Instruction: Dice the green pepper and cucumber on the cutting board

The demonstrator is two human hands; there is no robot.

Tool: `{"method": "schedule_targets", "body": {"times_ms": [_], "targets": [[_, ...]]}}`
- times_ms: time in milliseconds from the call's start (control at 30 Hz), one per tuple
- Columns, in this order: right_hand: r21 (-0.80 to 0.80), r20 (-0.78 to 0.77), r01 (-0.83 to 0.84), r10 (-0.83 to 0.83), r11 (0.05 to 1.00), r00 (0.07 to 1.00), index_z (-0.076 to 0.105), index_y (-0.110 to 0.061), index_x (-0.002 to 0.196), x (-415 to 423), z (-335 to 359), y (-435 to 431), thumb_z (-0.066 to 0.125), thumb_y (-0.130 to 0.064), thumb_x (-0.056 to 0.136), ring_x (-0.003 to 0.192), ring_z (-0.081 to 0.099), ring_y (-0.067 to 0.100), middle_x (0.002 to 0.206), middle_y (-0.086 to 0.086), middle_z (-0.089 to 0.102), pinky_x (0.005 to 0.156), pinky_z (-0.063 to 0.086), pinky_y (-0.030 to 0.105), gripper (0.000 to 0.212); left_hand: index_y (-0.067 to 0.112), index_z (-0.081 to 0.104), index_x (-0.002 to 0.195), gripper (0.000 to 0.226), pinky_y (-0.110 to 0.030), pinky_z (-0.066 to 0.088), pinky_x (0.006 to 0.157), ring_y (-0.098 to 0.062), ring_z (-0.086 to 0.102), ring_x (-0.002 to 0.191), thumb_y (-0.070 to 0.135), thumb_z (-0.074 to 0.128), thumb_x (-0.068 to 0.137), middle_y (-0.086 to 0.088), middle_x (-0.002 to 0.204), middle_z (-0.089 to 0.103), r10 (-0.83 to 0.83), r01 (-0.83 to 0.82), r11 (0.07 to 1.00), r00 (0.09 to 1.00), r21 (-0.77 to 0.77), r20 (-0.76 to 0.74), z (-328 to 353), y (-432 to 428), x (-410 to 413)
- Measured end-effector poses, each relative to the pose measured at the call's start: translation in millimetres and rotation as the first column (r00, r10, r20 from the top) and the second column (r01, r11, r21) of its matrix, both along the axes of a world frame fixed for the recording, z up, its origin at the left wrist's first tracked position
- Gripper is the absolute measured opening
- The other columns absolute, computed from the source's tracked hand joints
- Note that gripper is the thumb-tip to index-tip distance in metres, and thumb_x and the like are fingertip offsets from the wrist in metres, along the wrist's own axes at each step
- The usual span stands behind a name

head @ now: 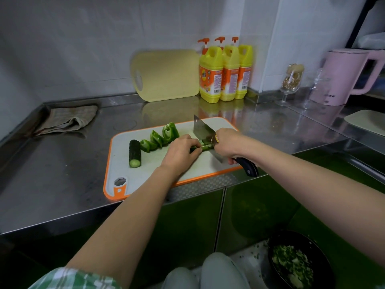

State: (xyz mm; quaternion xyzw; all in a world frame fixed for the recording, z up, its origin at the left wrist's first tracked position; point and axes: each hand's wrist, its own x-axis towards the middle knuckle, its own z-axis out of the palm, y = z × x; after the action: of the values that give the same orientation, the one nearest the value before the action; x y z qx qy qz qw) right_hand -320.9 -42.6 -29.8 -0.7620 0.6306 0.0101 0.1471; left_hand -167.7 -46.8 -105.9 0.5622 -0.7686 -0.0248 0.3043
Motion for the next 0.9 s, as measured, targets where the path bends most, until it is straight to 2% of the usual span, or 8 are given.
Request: {"method": "schedule_targets", "body": {"times_ms": [100, 300, 433, 567, 667, 767, 833, 900], "targets": [[-0.015, 0.037, 0.037, -0.036, 0.999, 0.999, 0.063, 0.002, 0.106, 4.8, -4.5, -4.4, 0.06, 0.003, 0.083, 0.069, 0.067, 0.026, 0.086, 0.015, 0.071, 0.051, 0.046, 0.026, 0.023, 0.01, 0.071, 0.097, 0.015, -0.03, 0.036, 0.068, -0.027, 0.058, 0.084, 0.022, 0.065, 0.09, -0.009, 0.089, 0.062, -0.007, 0.006, 1.0, 1.0, -0.013, -0.002, -0.9, 0.9, 1.6], [-0.071, 0.293, 0.101, -0.076, 0.992, 0.953, 0.049, -0.004, 0.101, -11.2, -0.1, -11.2, 0.038, -0.003, 0.091, 0.045, 0.059, 0.025, 0.059, 0.015, 0.059, 0.042, 0.045, 0.027, 0.015, 0.012, 0.068, 0.09, 0.01, -0.029, 0.039, 0.068, -0.024, 0.06, 0.083, 0.022, 0.068, 0.088, -0.005, 0.087, 0.068, -0.019, 0.019, 0.999, 1.0, -0.032, -0.024, -0.6, 1.4, 3.1], [-0.009, 0.236, 0.047, -0.044, 0.999, 0.971, 0.052, 0.001, 0.1, -13.0, 13.2, 0.1, 0.037, -0.001, 0.089, 0.053, 0.059, 0.03, 0.058, 0.015, 0.059, 0.044, 0.044, 0.027, 0.019, 0.012, 0.069, 0.091, 0.012, -0.032, 0.042, 0.07, -0.024, 0.059, 0.082, 0.023, 0.069, 0.087, -0.006, 0.087, 0.067, -0.008, 0.007, 1.0, 1.0, -0.024, -0.021, -0.9, 0.9, 2.7], [0.01, 0.131, 0.021, -0.022, 1.0, 0.991, 0.056, 0.004, 0.098, -9.9, 9.5, 6.3, 0.038, 0.001, 0.087, 0.042, 0.055, 0.023, 0.04, 0.009, 0.055, 0.043, 0.042, 0.023, 0.021, 0.012, 0.071, 0.094, 0.014, -0.033, 0.043, 0.072, -0.024, 0.06, 0.084, 0.025, 0.069, 0.087, -0.007, 0.089, 0.067, 0.006, -0.007, 0.999, 1.0, -0.031, -0.024, -0.9, 1.0, 2.3], [0.019, 0.048, 0.019, -0.02, 1.0, 0.999, 0.06, 0.003, 0.102, -4.7, 4.2, 6.5, 0.048, 0.002, 0.083, 0.04, 0.058, 0.018, 0.045, 0.008, 0.059, 0.039, 0.04, 0.021, 0.022, 0.012, 0.071, 0.094, 0.014, -0.032, 0.041, 0.071, -0.024, 0.059, 0.084, 0.025, 0.069, 0.088, -0.007, 0.089, 0.067, 0.01, -0.011, 1.0, 1.0, -0.021, -0.024, -1.1, 1.4, 1.7], [0.006, -0.026, 0.019, -0.019, 1.0, 0.999, 0.063, 0.002, 0.108, 4.6, -0.7, 4.6, 0.061, 0.005, 0.079, 0.066, 0.067, 0.026, 0.067, 0.011, 0.065, 0.05, 0.047, 0.026, 0.03, 0.012, 0.072, 0.093, 0.013, -0.028, 0.037, 0.069, -0.024, 0.059, 0.084, 0.024, 0.069, 0.087, -0.007, 0.088, 0.066, 0.009, -0.01, 1.0, 0.999, -0.019, -0.035, -1.1, 1.5, 2.5], [-0.008, -0.009, 0.025, -0.025, 1.0, 1.0, 0.064, 0.002, 0.108, 7.8, -3.8, -0.1, 0.063, 0.004, 0.08, 0.079, 0.071, 0.029, 0.085, 0.015, 0.07, 0.062, 0.054, 0.031, 0.029, 0.012, 0.073, 0.094, 0.013, -0.027, 0.034, 0.068, -0.024, 0.058, 0.083, 0.023, 0.069, 0.087, -0.007, 0.088, 0.066, 0.011, -0.012, 1.0, 0.999, -0.018, -0.035, -0.7, 1.8, 2.9], [-0.027, 0.064, 0.048, -0.047, 0.998, 0.997, 0.062, 0.002, 0.106, 6.5, -6.7, -3.8, 0.06, 0.002, 0.083, 0.074, 0.071, 0.028, 0.083, 0.017, 0.071, 0.06, 0.054, 0.031, 0.023, 0.012, 0.074, 0.095, 0.014, -0.026, 0.033, 0.069, -0.023, 0.058, 0.084, 0.023, 0.069, 0.087, -0.007, 0.091, 0.065, 0.015, -0.015, 1.0, 0.999, -0.019, -0.043, -1.3, 2.1, 3.2]]}}
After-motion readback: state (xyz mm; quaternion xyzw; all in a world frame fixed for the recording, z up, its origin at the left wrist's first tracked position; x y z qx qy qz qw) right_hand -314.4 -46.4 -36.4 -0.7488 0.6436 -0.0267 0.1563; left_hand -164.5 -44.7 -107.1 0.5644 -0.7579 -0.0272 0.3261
